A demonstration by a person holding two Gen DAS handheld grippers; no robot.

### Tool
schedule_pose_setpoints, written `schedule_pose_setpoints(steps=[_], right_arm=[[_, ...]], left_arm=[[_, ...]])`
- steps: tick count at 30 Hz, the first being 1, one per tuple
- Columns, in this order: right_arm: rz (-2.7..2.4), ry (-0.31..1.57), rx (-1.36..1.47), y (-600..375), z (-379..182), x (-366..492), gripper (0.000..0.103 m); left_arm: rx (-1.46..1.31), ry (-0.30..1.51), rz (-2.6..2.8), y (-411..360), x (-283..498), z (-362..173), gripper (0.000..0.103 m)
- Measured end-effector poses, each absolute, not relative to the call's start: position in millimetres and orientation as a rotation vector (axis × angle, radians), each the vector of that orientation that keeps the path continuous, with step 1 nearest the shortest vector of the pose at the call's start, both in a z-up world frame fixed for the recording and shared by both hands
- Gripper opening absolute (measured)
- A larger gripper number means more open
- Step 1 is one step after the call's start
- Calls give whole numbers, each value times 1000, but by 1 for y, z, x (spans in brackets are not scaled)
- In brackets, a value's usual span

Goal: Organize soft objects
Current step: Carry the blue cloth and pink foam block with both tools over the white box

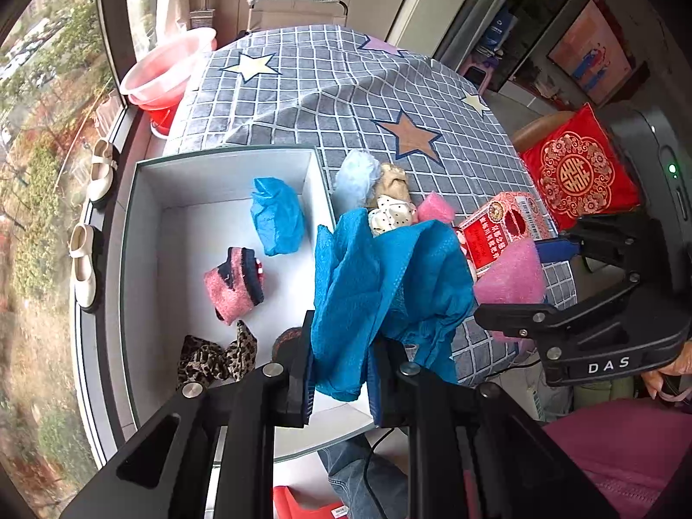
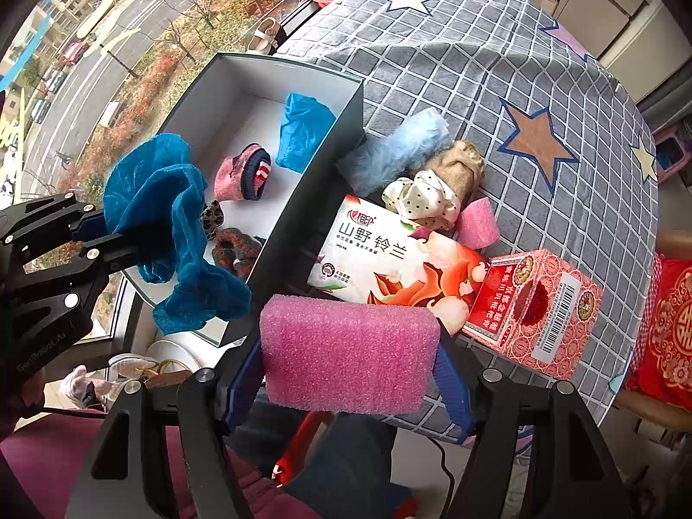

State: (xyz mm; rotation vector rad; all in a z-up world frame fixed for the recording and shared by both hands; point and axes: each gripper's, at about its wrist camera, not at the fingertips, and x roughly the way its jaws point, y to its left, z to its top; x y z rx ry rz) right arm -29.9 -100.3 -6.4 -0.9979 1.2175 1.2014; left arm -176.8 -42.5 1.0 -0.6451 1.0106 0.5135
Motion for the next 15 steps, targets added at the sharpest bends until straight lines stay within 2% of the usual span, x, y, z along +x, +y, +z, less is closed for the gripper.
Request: schedule_pose_setpoints(steps=[15], right_arm=[[1283, 1191, -1015, -65, -3, -56, 71]], left_arm=[[-711, 1000, 659, -26, -216, -8, 21]])
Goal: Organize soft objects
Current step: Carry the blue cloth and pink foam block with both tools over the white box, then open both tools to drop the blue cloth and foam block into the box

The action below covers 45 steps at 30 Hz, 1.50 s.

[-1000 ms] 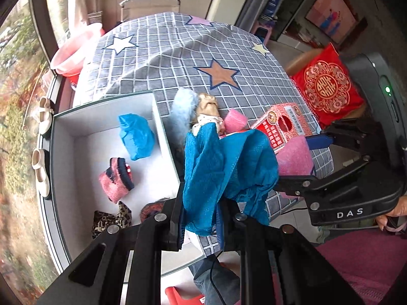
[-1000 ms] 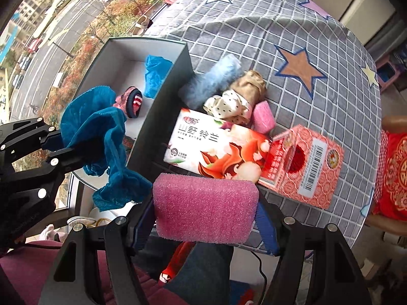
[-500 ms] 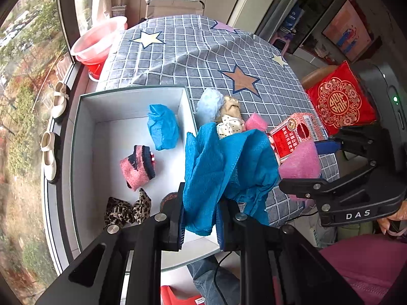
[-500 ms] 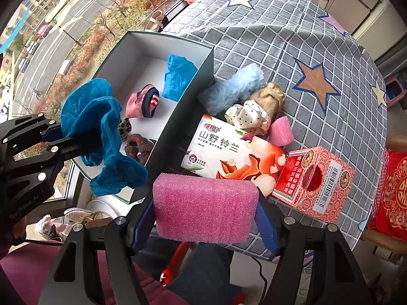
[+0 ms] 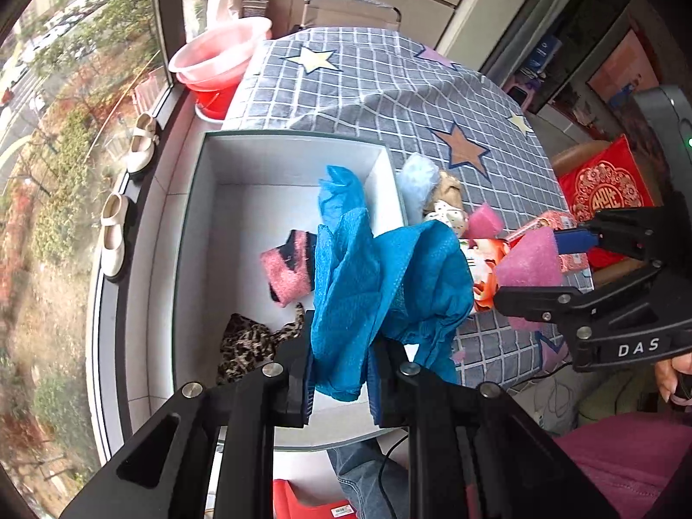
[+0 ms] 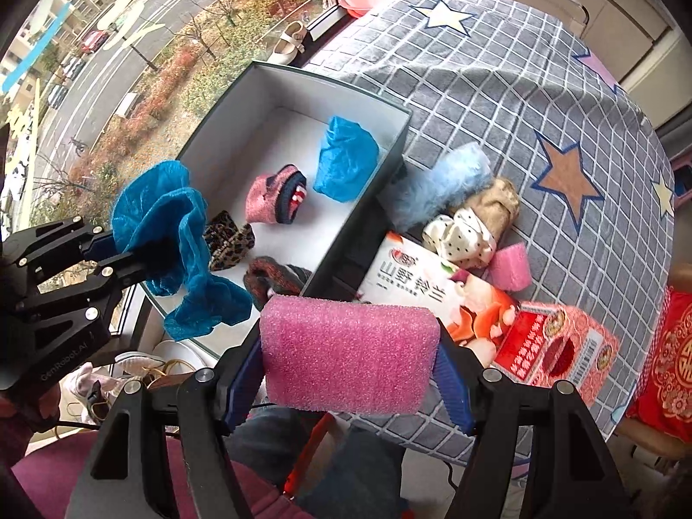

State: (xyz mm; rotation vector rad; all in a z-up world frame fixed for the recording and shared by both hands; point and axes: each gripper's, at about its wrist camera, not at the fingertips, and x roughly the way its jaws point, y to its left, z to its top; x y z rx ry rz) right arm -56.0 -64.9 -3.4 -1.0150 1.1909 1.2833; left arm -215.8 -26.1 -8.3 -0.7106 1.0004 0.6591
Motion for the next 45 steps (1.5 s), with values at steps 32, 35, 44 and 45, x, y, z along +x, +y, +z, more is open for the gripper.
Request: schedule_pose_setpoints(steps=[32, 35, 44, 45], right_arm=[[1427, 1174, -1109, 8, -18, -105, 71], [1427, 1185, -1103, 10, -20, -104, 71], [1427, 1205, -1086, 11, -22, -103, 71], [1431, 1205, -1084, 11, -22, -103, 71]], left_arm=[[-834, 1072, 782, -10, -241, -51, 21], [-830, 1077, 779, -11, -240, -51, 21], [-802, 1093, 792, -13, -234, -51, 31], [-793, 1094, 794, -14, -233, -51, 43]])
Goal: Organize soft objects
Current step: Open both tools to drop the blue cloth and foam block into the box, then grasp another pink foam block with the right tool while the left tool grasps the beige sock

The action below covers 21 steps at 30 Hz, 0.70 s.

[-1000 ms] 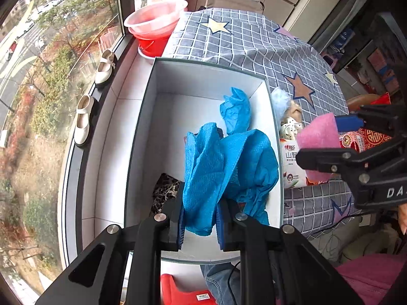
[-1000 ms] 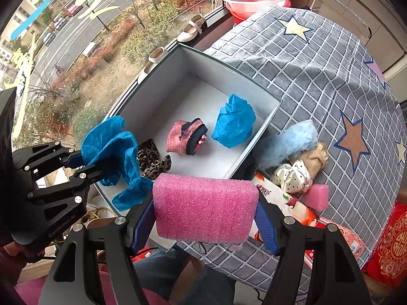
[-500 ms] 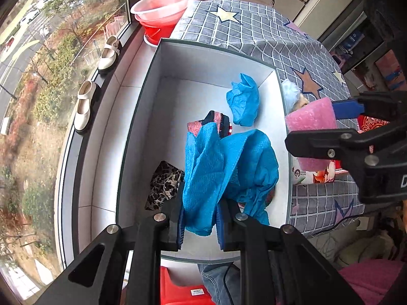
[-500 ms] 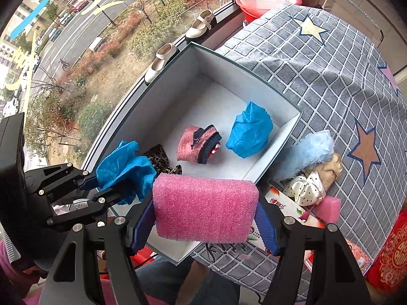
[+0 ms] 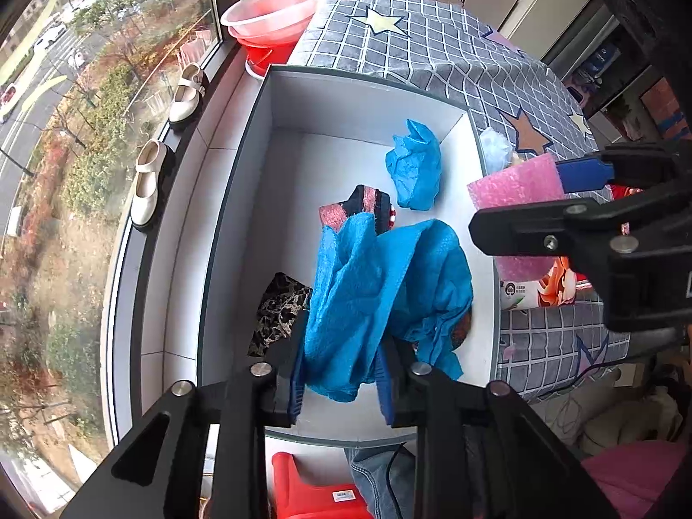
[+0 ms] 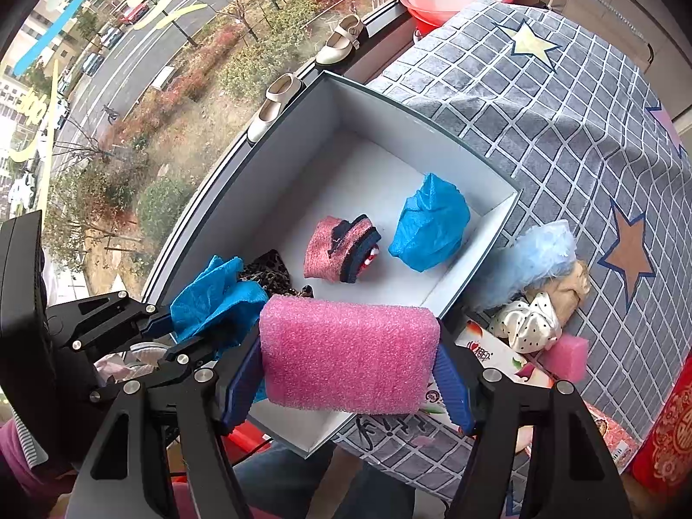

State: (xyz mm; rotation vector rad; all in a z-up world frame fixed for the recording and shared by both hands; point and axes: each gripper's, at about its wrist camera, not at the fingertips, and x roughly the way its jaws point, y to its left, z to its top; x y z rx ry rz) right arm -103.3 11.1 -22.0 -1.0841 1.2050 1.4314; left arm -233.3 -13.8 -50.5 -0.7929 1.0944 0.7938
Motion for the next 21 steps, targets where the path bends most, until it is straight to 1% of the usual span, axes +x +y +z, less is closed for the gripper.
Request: schedule_pose_setpoints(steps=[1, 2, 3, 6, 7, 8, 9, 10, 15, 21], right_arm=[[1436, 1205, -1081, 11, -21, -104, 71], [1444, 1207, -1076, 12, -21, -104, 72], [1448, 1211, -1072, 12, -21, -104, 72], [1445, 1231, -1052, 13, -21, -102, 72], [1441, 1239, -1045, 13, -21, -100, 77], [1435, 1246, -1041, 13, -21, -98, 92], [1426, 1249, -1037, 13, -21, -97, 99], [1417, 1249, -1030, 12, -20, -94, 102], [1394, 1258, -990, 7, -10, -73, 102], [1311, 1247, -938, -1, 22, -7, 102]], left_arm=[[-786, 1097, 795, -14, -232, -50, 50], [-780, 1099, 800, -14, -232, -49, 61], [-774, 1101, 805, -15, -232, -48, 66], [-762, 1105, 817, -15, -230, -45, 75], [-758, 1097, 823, -15, -230, -44, 77], [-753, 1086, 833, -15, -230, -42, 82], [-748, 1080, 843, -14, -230, -40, 84], [-748, 1077, 846, -14, -230, -39, 84], [-769, 1067, 818, -6, -222, -28, 85], [-715, 1065, 741, -1, -190, -5, 85]])
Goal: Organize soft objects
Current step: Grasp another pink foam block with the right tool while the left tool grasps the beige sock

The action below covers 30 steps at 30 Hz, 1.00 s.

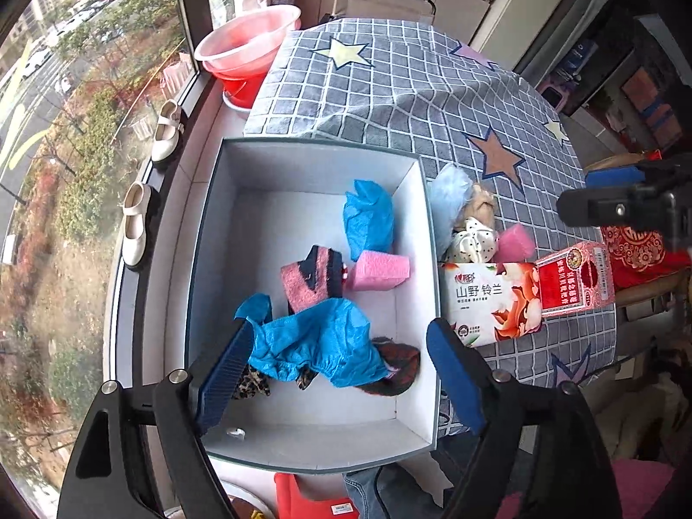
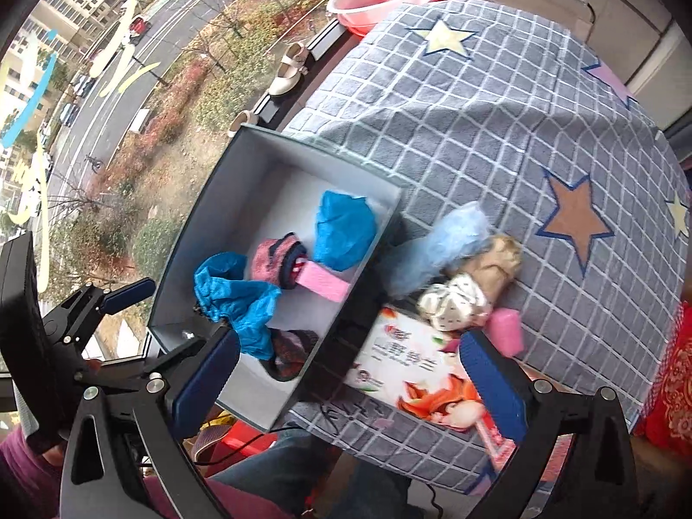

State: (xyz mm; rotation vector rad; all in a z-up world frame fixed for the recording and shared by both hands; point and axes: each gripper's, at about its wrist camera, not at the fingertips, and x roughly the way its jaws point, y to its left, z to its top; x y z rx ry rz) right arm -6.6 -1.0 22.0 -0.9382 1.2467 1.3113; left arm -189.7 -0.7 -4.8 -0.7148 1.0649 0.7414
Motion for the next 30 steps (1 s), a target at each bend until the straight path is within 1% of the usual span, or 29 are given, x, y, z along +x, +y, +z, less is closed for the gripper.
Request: schedule_pose_setpoints(steps=[4, 8, 16, 26, 28, 30], right_arm=[[1198, 1239, -961, -1, 26, 55, 102], [1112, 1296, -1043, 6, 1, 97, 102], [1090, 1377, -1305, 21, -79, 116, 102], [1087, 1493, -1607, 39, -163, 123, 102], [1029, 1479, -1598, 36, -170, 138, 102], [917, 1428, -1512, 34, -168, 172, 102]], left_arm=[[-683, 1078, 720, 1, -162, 0, 85], [-669, 1111, 703, 0, -141, -2, 85], [-668, 1169, 709, -5, -114, -8, 85], [-684, 1213, 725, -6, -79, -14, 85], [-683, 1216, 718, -6, -71, -15, 85], [-678, 1224, 711, -5, -64, -17, 85]])
